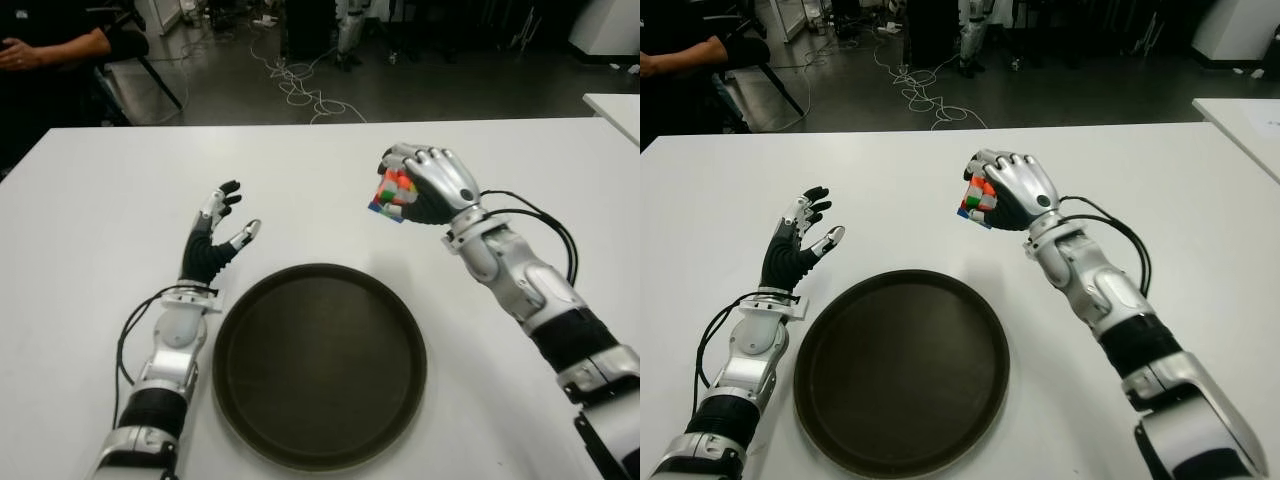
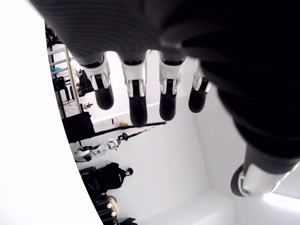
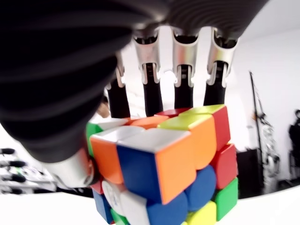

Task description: Pick up the Rubik's Cube and put it in the plate

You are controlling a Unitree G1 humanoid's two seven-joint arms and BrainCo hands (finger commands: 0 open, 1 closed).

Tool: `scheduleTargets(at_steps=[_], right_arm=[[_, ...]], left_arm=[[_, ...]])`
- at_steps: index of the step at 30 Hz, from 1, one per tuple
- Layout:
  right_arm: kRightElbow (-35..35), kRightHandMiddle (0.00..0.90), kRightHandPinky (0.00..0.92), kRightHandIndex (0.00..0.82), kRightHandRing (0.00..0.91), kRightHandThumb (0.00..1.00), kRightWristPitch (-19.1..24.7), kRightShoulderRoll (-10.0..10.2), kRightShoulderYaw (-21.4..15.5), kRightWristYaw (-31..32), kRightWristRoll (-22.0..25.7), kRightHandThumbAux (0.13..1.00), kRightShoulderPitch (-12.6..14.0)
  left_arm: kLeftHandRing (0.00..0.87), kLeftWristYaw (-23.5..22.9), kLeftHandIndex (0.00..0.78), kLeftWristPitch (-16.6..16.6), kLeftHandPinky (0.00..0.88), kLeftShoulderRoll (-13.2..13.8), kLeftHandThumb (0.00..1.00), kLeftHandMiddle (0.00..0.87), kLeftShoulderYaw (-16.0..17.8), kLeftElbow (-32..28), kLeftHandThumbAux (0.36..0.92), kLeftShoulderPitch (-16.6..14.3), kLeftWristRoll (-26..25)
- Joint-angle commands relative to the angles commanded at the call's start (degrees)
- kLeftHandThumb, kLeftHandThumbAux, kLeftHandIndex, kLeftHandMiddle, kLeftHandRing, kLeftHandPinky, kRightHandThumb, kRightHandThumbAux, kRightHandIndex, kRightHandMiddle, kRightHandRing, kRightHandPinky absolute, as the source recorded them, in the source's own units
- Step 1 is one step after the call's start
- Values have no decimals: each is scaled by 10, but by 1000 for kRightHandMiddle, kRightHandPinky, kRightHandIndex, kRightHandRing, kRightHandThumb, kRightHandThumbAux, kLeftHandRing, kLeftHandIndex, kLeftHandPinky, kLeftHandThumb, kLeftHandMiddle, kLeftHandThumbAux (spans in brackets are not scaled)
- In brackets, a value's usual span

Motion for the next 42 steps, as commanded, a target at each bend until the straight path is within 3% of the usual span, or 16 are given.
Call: scheduleTargets(at_steps=[6, 18, 22, 30, 36, 42], right_arm=[[-31, 581, 579, 423, 577, 691, -45, 1, -5, 17, 19, 734, 20], [-83, 584, 605, 421, 593, 691, -135, -12, 1, 132, 90, 734, 56], [-140, 586, 607, 422, 599, 692, -155, -21, 9, 215, 165, 734, 80], [-166, 650, 657, 427, 659, 693, -149, -41, 12, 397, 325, 732, 69], [-173, 688, 680, 429, 692, 695, -136, -38, 3, 463, 373, 730, 69], [-194, 705, 692, 431, 707, 695, -85, -41, -7, 543, 444, 729, 65]], left_arm=[[122, -3, 97, -1, 85, -1, 62, 140, 1, -5, 586, 2, -3], [113, 5, 103, -2, 92, 2, 77, 132, 3, 6, 592, -2, 5], [110, 11, 103, -1, 85, 1, 81, 131, 2, 8, 597, -2, 9], [98, 9, 104, -2, 51, 1, 76, 125, 2, 7, 607, -2, 5], [111, 7, 103, -4, 80, 1, 55, 137, 1, 5, 602, -1, 4], [139, 10, 111, -6, 110, 2, 59, 154, 1, 4, 590, -1, 7]])
